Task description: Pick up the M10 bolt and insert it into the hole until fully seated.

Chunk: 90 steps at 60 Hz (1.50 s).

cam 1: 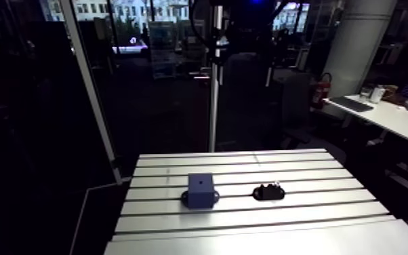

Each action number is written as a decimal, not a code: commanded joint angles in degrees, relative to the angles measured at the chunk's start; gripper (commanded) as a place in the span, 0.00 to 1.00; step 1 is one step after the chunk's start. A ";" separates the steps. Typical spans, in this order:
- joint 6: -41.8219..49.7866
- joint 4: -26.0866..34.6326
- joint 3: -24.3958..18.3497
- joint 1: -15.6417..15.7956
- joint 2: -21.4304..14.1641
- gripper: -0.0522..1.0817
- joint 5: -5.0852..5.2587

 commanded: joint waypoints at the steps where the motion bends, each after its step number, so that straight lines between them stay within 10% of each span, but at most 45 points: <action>1: -2.11 -1.32 -1.14 3.52 6.52 0.05 -0.26; 61: -4.89 -3.03 -0.40 3.52 6.51 0.05 -1.58; 90: -13.52 -12.30 5.40 -5.36 6.26 0.05 -1.08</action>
